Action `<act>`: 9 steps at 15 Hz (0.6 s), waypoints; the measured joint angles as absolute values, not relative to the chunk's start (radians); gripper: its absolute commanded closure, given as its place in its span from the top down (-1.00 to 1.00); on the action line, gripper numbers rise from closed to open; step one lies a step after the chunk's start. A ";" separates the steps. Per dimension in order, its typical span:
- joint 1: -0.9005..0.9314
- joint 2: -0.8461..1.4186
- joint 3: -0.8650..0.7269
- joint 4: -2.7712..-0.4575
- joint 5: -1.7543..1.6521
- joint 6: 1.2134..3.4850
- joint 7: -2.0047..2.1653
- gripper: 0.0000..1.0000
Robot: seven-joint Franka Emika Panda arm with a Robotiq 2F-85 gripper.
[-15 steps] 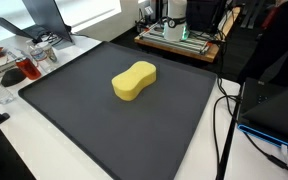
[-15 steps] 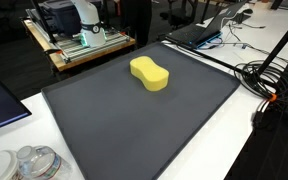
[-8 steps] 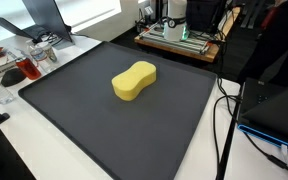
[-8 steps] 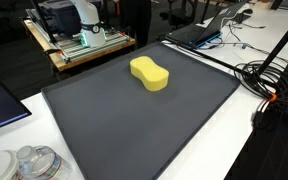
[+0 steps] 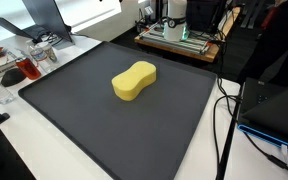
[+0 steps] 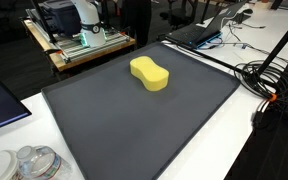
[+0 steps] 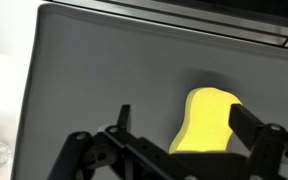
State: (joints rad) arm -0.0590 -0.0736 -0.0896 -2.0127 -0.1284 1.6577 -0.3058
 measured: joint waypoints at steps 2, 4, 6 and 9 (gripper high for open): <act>-0.073 -0.039 -0.108 -2.011 -0.102 1.702 -0.375 1.00; -0.092 -0.001 -0.124 -2.003 -0.059 1.740 -0.459 1.00; -0.112 0.039 -0.133 -1.983 -0.001 1.762 -0.541 1.00; -0.127 0.111 -0.132 -1.925 0.068 1.767 -0.609 1.00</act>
